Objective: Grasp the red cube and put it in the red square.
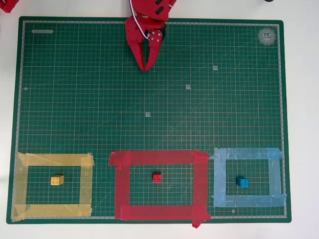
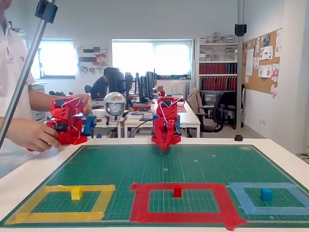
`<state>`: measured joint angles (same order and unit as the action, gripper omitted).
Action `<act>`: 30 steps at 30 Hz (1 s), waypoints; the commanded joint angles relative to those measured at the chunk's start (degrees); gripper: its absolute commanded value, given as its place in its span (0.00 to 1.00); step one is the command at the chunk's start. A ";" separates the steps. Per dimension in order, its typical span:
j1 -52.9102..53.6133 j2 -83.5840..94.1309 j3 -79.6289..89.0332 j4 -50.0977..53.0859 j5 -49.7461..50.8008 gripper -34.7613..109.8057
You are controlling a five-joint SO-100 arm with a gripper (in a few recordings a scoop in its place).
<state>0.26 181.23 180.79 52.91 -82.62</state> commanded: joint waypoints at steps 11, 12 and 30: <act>0.35 10.72 0.26 22.15 -0.53 0.23; 0.35 10.72 0.26 22.76 -0.53 0.23; 0.35 10.72 0.26 22.94 -0.09 0.23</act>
<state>0.26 189.84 180.79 74.44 -82.35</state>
